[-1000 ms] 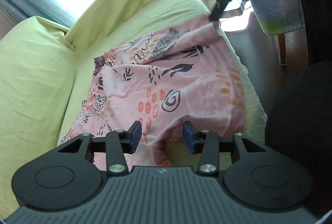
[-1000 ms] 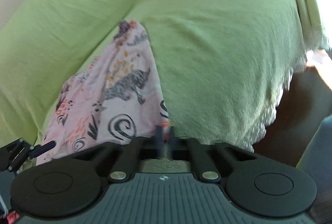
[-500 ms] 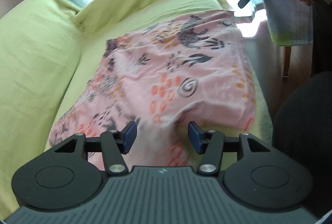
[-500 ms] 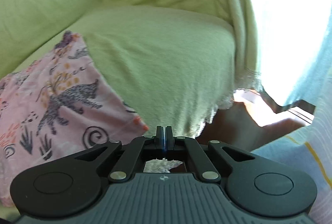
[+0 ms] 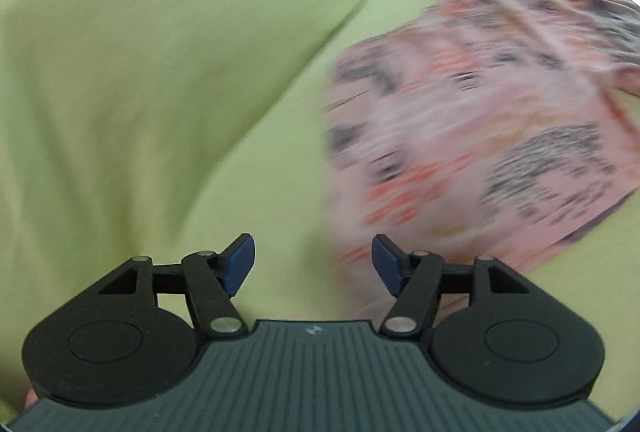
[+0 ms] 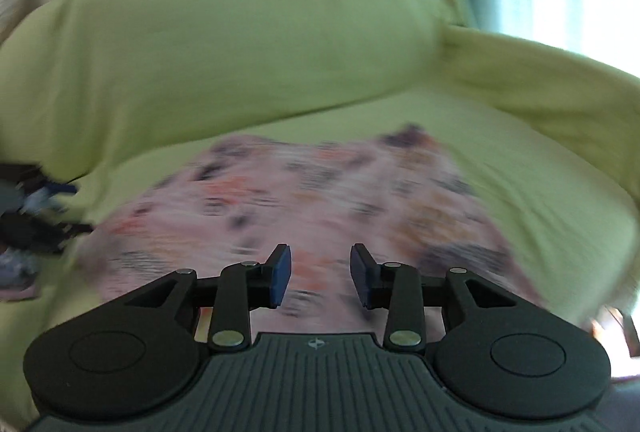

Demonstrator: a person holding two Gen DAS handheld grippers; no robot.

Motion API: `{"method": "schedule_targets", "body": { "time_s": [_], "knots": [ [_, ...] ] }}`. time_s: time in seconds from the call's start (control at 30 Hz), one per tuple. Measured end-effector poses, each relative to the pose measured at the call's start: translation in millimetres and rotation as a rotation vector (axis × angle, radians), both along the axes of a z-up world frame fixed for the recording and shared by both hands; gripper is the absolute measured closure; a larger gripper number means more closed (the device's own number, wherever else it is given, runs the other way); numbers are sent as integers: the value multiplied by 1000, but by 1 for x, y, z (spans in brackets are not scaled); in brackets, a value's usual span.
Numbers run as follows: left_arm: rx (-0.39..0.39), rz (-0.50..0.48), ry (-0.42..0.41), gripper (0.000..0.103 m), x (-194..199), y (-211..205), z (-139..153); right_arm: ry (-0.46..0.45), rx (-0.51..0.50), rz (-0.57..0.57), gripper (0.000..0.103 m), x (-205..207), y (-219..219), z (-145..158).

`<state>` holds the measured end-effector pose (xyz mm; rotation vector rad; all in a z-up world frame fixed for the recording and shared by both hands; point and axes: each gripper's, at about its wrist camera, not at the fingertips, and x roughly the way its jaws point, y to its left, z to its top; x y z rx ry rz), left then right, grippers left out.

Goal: Fold clothes

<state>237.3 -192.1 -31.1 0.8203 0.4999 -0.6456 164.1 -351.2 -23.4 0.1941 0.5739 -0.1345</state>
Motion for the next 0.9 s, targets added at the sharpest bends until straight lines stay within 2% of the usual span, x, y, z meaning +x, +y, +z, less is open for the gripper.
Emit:
{"method": "schedule_targets", "body": {
  "time_s": [0.1,0.23,0.33,0.43,0.57,0.7,0.77,0.8,0.9],
  "knots": [
    [-37,52,21,38,18,28,10,30,-52,173,63,40,68,2],
    [-95,57,38,36,26,47,18,77,-203,397,64,88,169,-11],
    [-140,49,42,34,29,55,24,69,-250,529,64,120,225,-18],
    [-166,36,34,32,31,60,29,118,-376,610,64,153,270,-36],
    [-192,27,34,31,38,63,30,164,-580,641,64,183,308,-67],
    [-225,34,69,31,50,59,28,140,-684,631,64,198,326,-78],
    [-254,36,104,31,60,52,28,132,-696,604,74,204,328,-80],
    [-278,35,128,31,66,47,29,133,-670,588,100,207,324,-79],
    [-356,35,220,32,92,20,31,85,-593,544,101,198,304,-67]
  ]
}}
